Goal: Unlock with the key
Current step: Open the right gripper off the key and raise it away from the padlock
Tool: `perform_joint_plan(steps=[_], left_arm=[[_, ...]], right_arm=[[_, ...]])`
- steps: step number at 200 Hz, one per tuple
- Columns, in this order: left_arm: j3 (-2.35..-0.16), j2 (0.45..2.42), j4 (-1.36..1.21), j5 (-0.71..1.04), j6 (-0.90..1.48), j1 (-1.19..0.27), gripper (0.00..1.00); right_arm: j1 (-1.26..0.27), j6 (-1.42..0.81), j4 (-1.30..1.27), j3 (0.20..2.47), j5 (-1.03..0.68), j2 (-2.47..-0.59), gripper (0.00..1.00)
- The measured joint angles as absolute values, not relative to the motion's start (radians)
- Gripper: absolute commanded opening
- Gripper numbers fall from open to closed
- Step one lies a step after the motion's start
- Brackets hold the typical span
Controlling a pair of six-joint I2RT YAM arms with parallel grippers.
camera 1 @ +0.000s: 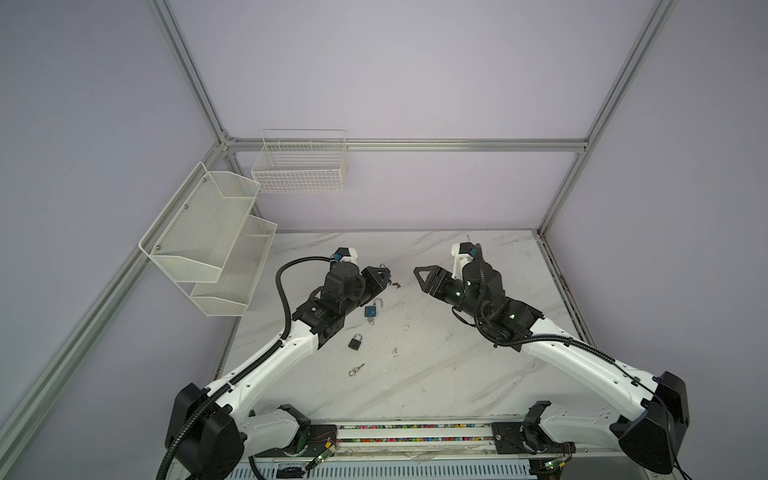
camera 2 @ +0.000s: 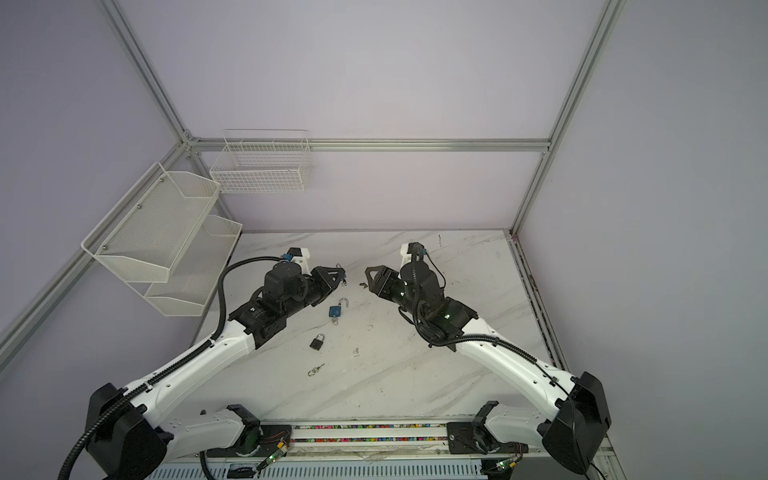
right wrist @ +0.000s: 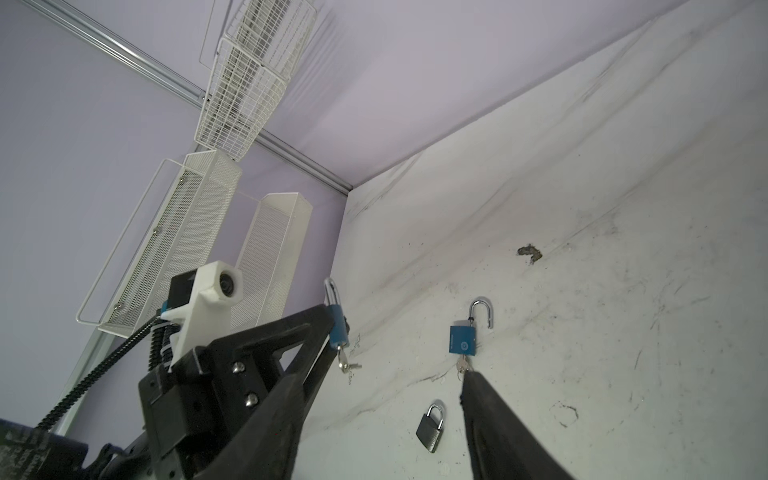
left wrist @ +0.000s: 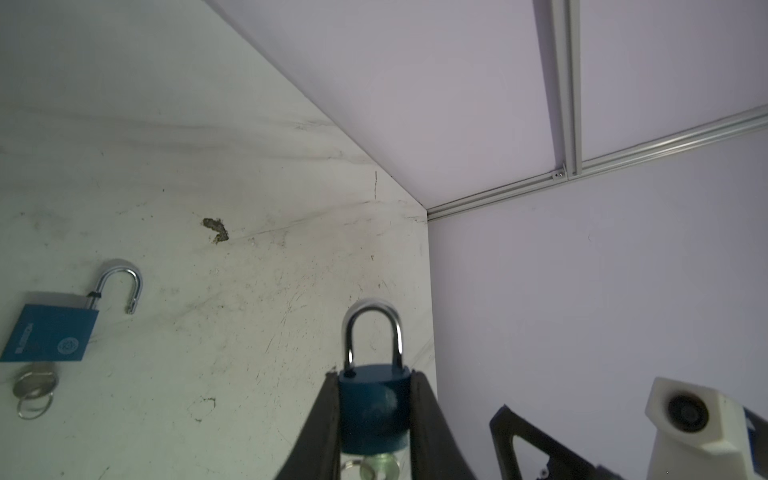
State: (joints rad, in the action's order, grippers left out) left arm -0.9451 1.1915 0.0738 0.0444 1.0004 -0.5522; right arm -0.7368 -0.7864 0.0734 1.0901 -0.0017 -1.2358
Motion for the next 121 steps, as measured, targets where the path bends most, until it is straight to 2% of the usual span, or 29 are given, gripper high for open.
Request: perform_joint_plan(steps=[25, 64, 121], left_arm=[[-0.842, 1.140, -0.023, 0.095, 0.754, -0.552, 0.00], [-0.717, 1.145, -0.133, 0.105, 0.426, -0.569, 0.00], [-0.561, 1.176, -0.454, 0.060, 0.086, -0.649, 0.00]], right_arm=[[-0.684, -0.654, 0.227, 1.225, -0.046, -1.276, 0.68], [-0.697, -0.464, 0.459, 1.422, -0.047, -1.379, 0.70], [-0.753, -0.350, 0.673, 1.611, -0.029, -1.576, 0.72]])
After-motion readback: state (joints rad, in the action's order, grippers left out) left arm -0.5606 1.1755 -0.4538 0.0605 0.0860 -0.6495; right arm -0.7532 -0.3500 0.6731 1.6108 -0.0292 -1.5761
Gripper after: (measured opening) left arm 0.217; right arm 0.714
